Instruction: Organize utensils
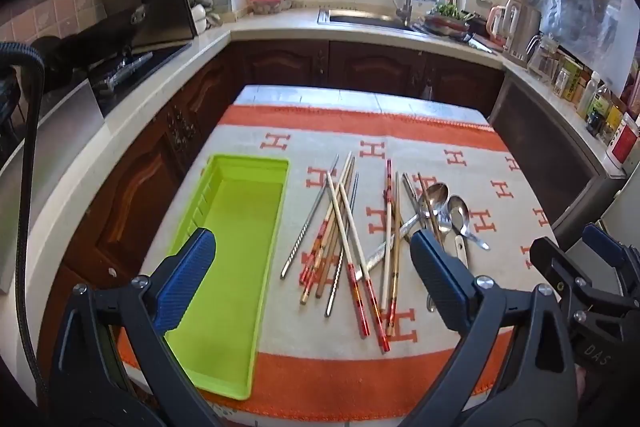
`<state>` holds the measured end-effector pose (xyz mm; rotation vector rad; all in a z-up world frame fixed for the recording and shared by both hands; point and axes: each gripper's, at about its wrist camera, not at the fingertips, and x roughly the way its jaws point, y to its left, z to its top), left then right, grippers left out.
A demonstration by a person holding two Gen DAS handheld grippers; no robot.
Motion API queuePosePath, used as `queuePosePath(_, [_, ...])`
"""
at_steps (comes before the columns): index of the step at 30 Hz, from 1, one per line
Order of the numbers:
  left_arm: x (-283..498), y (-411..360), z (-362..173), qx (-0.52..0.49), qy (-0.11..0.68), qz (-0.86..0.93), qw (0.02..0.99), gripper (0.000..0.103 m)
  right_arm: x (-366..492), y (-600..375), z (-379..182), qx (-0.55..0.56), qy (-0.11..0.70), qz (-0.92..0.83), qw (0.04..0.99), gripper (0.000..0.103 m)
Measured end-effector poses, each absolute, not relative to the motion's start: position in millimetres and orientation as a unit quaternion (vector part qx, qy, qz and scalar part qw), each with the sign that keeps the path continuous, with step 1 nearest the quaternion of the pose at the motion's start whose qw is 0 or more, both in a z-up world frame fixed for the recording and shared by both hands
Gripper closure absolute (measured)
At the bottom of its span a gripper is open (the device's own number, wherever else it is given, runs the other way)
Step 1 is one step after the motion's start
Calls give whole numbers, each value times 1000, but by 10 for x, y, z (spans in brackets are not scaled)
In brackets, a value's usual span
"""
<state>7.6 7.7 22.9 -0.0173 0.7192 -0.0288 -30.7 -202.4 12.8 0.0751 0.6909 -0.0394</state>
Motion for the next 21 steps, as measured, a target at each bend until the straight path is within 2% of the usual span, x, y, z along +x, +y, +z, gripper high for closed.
queuePosePath(8, [56,299,496,-15,315,9,949,6,-440,-2139,473,43,263,-25,963,3])
queuePosePath(17, [46,436,597,-29,310,13,950,6,-506,-2226,829,19,284,-31,958,3])
queuePosePath(21, [-4,441,560,-42,307,16,951,6,-439,-2258,783,20,303,-34,952,3])
